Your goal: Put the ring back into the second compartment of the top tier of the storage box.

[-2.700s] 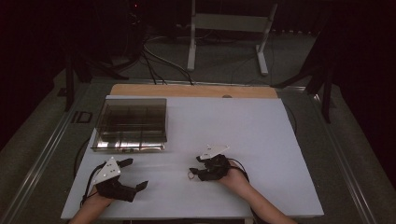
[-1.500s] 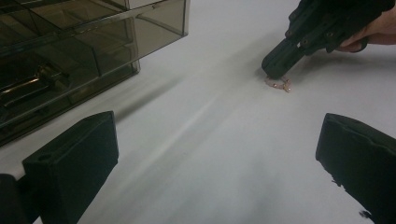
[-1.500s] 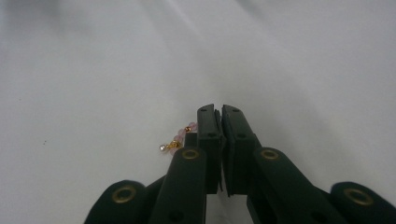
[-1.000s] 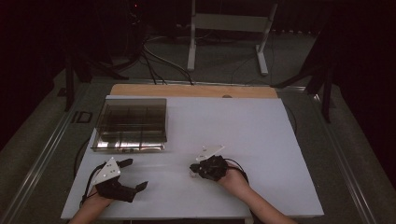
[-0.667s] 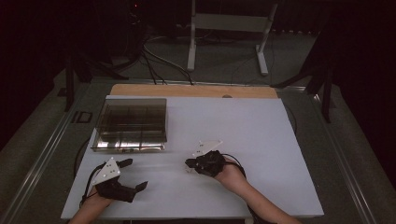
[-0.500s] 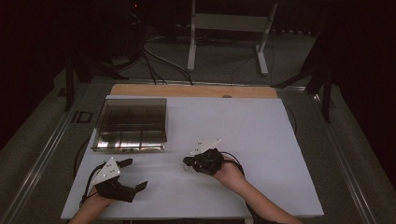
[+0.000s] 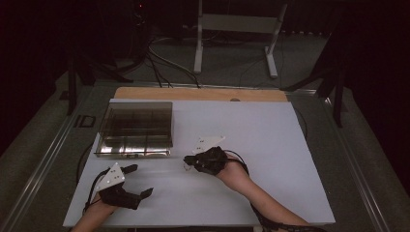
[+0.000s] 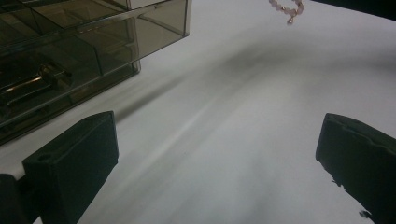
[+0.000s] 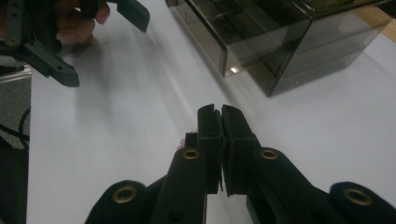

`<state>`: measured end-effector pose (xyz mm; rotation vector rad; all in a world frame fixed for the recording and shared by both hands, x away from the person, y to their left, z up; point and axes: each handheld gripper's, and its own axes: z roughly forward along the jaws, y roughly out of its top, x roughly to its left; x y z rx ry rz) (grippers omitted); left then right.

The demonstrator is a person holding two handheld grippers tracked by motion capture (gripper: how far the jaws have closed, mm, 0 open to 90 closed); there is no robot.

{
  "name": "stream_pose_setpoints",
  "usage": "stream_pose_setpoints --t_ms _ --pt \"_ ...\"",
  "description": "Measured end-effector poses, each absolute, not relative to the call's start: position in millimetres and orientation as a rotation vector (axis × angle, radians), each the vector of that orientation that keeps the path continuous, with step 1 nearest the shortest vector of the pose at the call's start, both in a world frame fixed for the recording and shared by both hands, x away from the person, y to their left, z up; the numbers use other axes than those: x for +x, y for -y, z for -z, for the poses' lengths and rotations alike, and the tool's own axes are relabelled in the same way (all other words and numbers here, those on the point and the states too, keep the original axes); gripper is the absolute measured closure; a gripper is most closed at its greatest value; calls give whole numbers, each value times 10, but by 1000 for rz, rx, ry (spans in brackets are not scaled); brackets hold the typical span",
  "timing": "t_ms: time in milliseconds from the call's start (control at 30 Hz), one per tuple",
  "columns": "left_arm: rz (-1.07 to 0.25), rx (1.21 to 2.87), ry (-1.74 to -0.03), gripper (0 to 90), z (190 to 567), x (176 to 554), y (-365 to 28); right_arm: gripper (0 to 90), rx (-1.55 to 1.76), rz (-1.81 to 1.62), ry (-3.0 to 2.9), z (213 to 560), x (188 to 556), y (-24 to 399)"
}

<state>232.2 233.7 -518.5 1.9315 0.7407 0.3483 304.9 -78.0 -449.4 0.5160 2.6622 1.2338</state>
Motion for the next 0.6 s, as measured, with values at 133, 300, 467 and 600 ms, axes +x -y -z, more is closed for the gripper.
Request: stream_pose_setpoints --t_ms 133,300,467,600 --pt "-349 1927 -742 0 5183 2321 -2341 882 502 -1235 -2663 4453 3066 734" --pt "-351 1933 -741 0 5183 2319 -2339 882 497 -1252 -2653 4387 3106 683" --pt "-348 1935 -741 0 5184 2320 -2338 882 483 -1261 -2646 4312 3143 626" --pt "-350 1935 -739 0 5181 2316 -2339 882 468 -1271 -2641 4263 3168 560"
